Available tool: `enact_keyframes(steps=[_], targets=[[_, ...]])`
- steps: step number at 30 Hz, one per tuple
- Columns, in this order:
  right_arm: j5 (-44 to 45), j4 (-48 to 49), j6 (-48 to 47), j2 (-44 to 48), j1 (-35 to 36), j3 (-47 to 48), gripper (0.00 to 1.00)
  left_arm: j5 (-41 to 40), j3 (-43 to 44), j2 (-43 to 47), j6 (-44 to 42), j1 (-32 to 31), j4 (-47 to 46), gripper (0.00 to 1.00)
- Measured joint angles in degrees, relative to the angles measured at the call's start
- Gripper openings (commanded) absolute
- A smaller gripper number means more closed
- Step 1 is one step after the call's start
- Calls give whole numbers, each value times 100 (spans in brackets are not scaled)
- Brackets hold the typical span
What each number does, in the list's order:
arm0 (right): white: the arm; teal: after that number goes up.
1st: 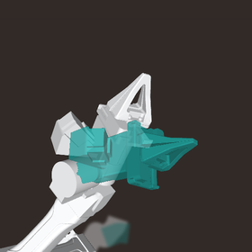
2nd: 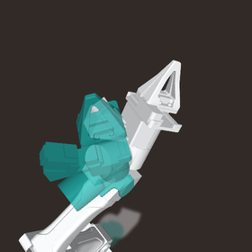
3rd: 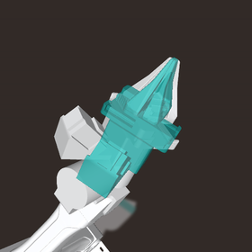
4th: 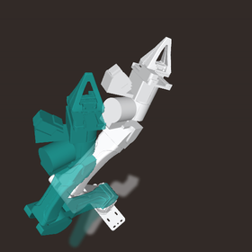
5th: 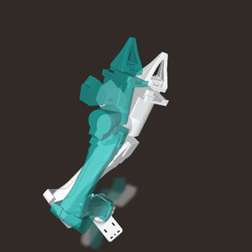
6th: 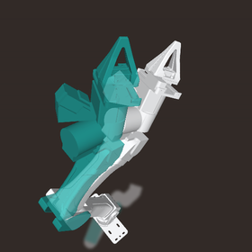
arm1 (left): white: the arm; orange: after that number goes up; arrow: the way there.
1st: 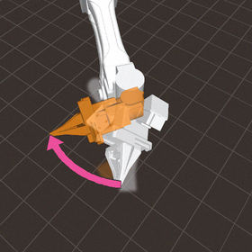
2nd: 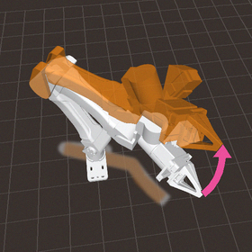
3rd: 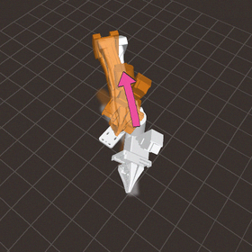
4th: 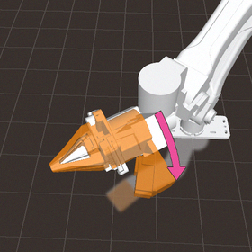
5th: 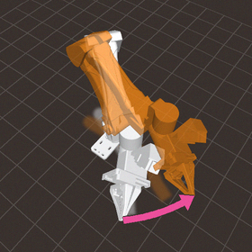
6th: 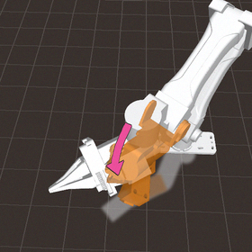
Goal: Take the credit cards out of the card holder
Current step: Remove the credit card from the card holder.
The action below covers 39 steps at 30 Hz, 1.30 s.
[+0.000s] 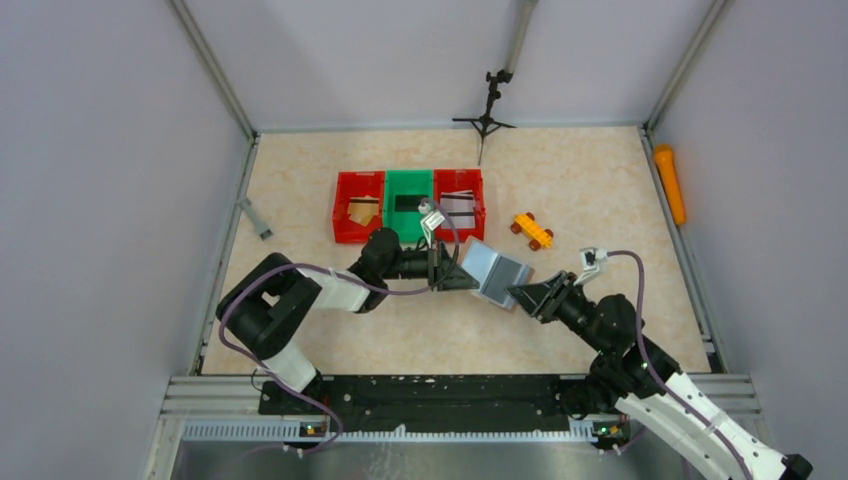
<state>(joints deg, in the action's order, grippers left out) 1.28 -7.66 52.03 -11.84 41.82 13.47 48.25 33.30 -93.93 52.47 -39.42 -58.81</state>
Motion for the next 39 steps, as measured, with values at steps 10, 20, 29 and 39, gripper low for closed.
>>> enact_keyframes(steps=[10, 20, 29, 39], targets=[[-33, 221, -2, 243, 0, -74, 23, 59, 0, -96, 120, 0, -122, 0], [-61, 387, -42, 184, 0, -111, 11, 190, 2, -271, 306, -11, -382, 0], [-81, 514, -44, 114, 0, -184, 9, 234, 17, -352, 424, -52, -461, 0], [-107, 721, -44, -175, 0, -184, 22, 337, 96, -452, 461, -195, -503, 0]])
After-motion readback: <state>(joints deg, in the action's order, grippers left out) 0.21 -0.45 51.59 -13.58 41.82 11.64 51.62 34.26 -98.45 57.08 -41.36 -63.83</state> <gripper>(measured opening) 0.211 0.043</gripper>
